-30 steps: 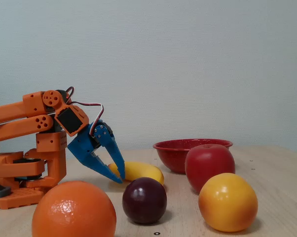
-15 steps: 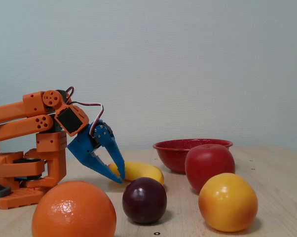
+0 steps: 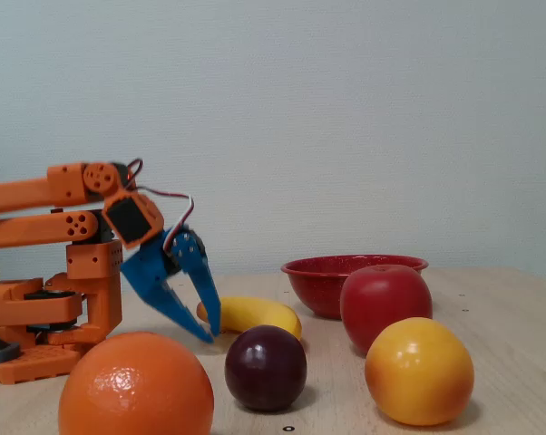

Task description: Put peach in the red bowl.

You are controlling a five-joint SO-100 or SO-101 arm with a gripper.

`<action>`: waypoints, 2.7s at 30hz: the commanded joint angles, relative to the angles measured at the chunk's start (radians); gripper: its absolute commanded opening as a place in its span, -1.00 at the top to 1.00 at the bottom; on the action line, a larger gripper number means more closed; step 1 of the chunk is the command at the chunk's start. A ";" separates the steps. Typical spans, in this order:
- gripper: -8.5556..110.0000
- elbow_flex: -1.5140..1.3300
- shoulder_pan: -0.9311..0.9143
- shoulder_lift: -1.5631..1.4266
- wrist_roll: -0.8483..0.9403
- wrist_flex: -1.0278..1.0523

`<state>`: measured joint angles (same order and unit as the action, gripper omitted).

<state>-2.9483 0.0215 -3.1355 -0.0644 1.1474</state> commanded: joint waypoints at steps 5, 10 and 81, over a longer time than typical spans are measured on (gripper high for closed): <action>0.86 0.331 -0.086 0.147 0.078 0.091; 0.86 0.482 -0.127 0.250 0.126 0.123; 0.05 2.253 -0.520 2.103 0.270 0.483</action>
<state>-0.7931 -0.5292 -0.9741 0.1795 1.6536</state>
